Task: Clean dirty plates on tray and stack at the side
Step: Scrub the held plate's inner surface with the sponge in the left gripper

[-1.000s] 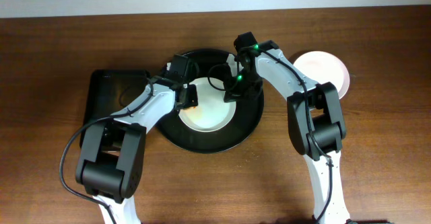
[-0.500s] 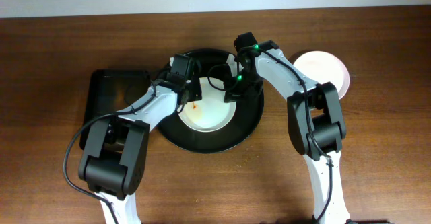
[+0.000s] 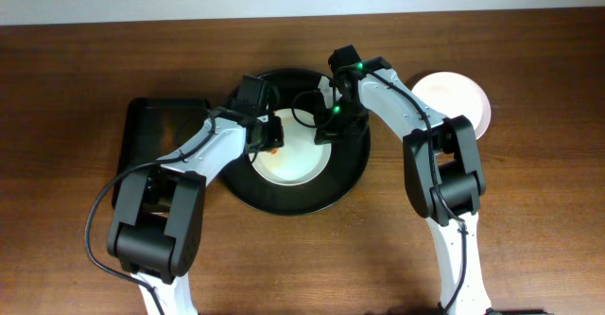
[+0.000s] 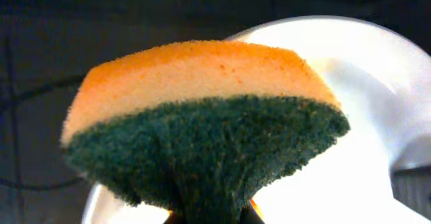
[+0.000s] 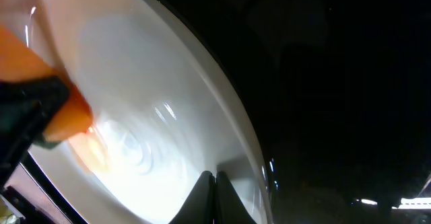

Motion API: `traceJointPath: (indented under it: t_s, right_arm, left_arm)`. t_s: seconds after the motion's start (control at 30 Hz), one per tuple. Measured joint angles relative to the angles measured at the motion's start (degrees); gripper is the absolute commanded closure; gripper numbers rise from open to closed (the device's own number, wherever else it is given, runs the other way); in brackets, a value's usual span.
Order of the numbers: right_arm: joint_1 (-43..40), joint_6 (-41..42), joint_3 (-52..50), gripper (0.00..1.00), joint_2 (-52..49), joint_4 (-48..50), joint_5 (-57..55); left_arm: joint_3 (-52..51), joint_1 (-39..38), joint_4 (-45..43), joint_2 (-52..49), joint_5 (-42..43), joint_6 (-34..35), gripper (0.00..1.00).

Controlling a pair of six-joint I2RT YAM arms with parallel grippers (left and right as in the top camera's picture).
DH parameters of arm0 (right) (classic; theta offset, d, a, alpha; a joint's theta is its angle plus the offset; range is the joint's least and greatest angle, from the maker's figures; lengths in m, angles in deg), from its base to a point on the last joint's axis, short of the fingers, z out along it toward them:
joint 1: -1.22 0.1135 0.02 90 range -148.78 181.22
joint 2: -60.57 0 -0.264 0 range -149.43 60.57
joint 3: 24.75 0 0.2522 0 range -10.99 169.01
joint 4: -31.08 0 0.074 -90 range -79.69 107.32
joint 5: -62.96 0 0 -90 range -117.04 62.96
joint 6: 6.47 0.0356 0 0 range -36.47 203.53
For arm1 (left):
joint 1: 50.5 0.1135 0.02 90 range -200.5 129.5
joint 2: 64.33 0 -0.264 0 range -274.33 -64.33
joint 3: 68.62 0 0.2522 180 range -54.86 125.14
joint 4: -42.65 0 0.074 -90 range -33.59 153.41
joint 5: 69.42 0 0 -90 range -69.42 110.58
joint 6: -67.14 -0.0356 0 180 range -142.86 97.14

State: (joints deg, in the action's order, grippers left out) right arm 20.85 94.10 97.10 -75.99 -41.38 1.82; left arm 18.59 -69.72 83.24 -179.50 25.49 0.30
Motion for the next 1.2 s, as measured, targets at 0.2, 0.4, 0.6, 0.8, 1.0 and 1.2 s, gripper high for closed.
traceJointPath:
  t_s: [0.2, 0.4, 0.6, 0.8, 1.0, 1.2]
  right_arm:
    - [0.0, 0.0, 0.0, 0.96, 0.0, 0.0, 0.0]
    - [0.0, 0.0, 0.0, 0.96, 0.0, 0.0, 0.0]
    - [0.0, 0.0, 0.0, 0.96, 0.0, -0.5, 0.0]
    - [0.0, 0.0, 0.0, 0.96, 0.0, -0.6, 0.0]
    - [0.0, 0.0, 0.0, 0.96, 0.0, -0.6, 0.0]
    - [0.0, 0.0, -0.2, 0.96, 0.0, -0.5, 0.4]
  left_arm:
    - [0.0, -1.7, 1.9, 0.2, 3.1, 0.1, 1.00]
    - [-1.0, -1.8, -4.4, 0.1, 1.9, 0.3, 1.00]
    - [-1.9, -2.0, -12.6, -0.8, -3.9, 0.5, 1.00]
    - [-3.1, -2.4, -23.1, -2.1, -6.4, 0.5, 1.00]
    - [-3.2, -2.1, -21.3, 0.5, -2.0, 0.5, 1.00]
    - [-2.6, -2.4, -1.5, 12.2, 2.4, 1.1, 1.00]
